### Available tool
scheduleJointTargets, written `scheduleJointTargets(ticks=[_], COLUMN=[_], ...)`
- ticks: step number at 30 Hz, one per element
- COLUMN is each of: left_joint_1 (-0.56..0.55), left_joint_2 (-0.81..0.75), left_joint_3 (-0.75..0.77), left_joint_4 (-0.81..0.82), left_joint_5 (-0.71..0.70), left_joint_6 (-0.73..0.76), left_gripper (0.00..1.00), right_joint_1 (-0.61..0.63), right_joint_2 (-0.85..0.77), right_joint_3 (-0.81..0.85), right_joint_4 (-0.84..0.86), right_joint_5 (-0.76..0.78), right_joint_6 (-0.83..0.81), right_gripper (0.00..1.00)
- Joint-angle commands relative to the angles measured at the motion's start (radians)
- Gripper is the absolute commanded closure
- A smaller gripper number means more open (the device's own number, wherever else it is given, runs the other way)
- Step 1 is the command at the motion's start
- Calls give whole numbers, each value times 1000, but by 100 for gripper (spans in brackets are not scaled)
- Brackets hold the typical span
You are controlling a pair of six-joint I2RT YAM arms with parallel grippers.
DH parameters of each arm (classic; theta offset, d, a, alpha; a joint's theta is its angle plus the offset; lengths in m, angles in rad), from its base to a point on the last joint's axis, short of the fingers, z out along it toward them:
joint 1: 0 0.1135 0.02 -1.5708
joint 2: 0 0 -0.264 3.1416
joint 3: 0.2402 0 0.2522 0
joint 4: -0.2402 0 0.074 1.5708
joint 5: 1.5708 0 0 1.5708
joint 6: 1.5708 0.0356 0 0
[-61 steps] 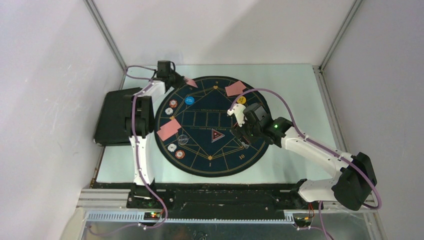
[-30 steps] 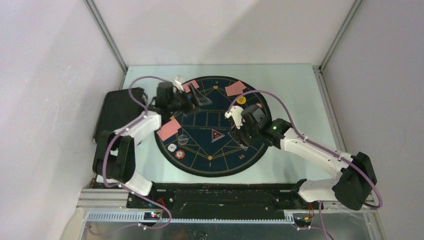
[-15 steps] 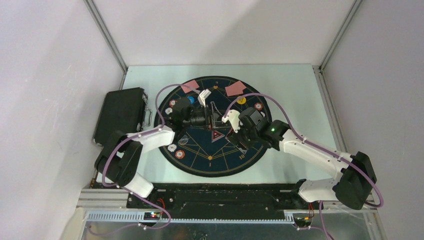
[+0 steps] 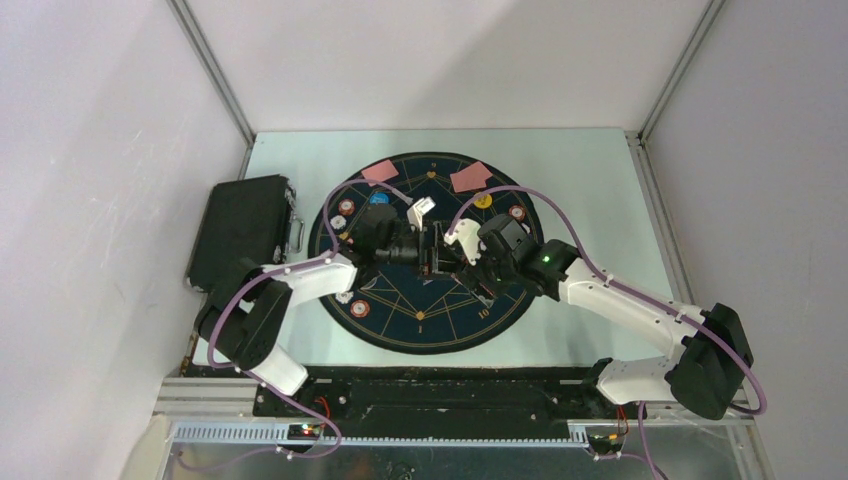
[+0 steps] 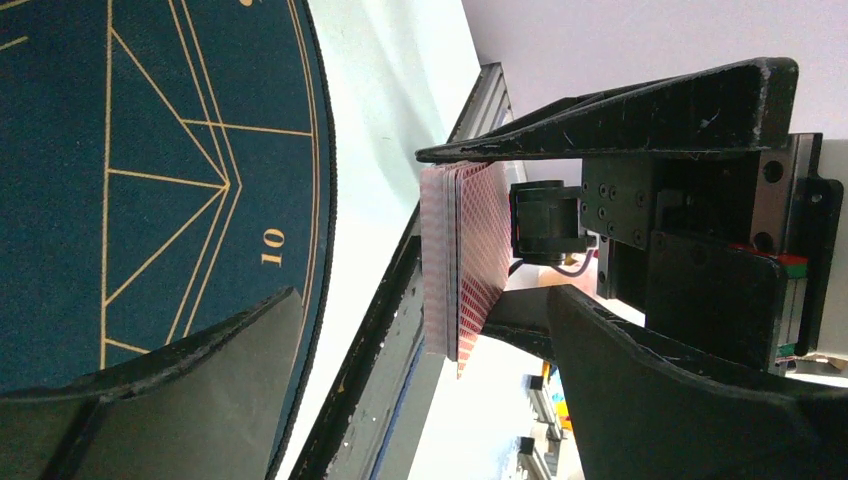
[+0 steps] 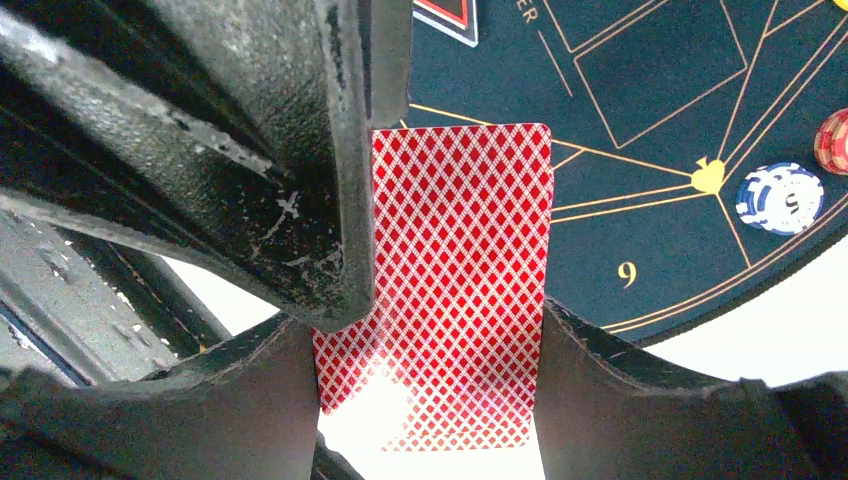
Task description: Distribute texas hold em gaming equipment
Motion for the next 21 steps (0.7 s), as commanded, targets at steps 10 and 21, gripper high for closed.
scheduleJointTargets(ticks=[10, 21], left_joint_1=[-47, -13], left_joint_2=[51, 9], left_joint_3=[66, 49], left_joint_4=[-8, -127], left_joint_5=[-5, -68], left_joint_6=[39, 100], left_gripper=[10, 31], right_joint_1=[11, 13], right_joint_2=[-28, -45], right_joint_3=[12, 13], right_joint_4=[33, 28], right_joint_5=[-17, -18], right_joint_6=[-7, -7], right_gripper=[100, 100])
